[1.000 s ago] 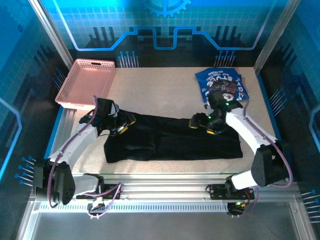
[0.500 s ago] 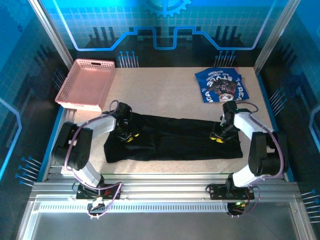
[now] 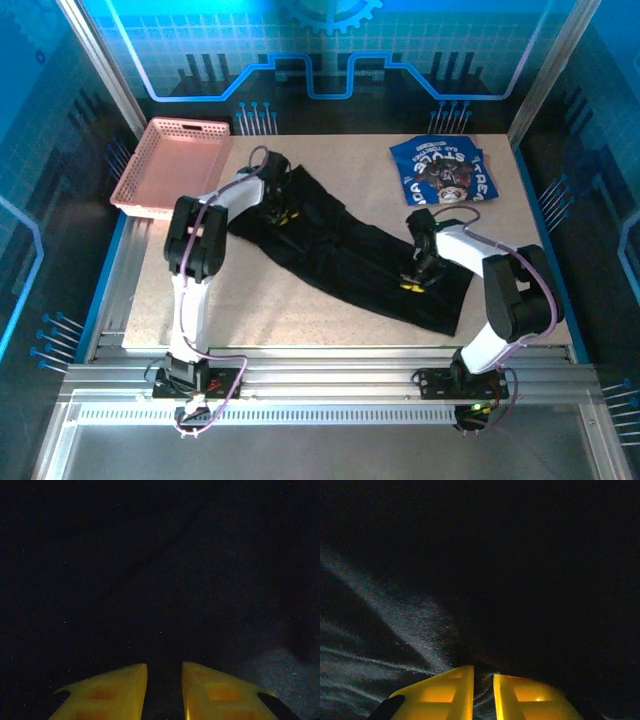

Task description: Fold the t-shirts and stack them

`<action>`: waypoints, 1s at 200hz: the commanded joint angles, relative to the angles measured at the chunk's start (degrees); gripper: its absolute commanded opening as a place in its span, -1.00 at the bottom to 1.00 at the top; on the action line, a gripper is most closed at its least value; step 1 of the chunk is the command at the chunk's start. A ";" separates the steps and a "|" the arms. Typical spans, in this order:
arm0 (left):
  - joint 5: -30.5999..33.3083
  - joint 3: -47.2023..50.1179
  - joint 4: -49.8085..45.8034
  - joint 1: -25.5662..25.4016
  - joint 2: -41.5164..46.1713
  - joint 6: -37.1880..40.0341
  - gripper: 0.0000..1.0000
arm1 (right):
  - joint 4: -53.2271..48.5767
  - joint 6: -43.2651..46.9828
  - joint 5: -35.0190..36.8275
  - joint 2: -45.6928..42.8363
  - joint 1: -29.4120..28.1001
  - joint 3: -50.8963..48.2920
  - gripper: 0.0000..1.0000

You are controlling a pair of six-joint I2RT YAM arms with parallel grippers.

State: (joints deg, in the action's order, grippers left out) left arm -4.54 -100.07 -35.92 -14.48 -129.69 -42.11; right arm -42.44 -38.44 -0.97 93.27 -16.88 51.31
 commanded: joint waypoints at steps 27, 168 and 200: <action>-3.98 -34.98 -14.25 3.09 -24.00 7.17 -0.41 | -0.65 -13.60 -5.49 2.65 -11.96 0.04 -0.58; -25.17 -54.18 9.29 5.53 -39.52 -9.20 -0.25 | 2.75 -36.20 -6.28 10.89 -38.71 17.66 -0.30; -29.47 -53.21 10.96 5.16 -30.47 -10.41 0.24 | -4.85 -27.75 -4.16 7.11 -38.66 24.07 0.12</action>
State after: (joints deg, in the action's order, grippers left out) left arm -29.76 -154.34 -24.91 -8.45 -165.03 -50.54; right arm -40.12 -72.25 -6.70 104.60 -55.44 70.26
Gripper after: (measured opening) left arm 0.581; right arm 0.517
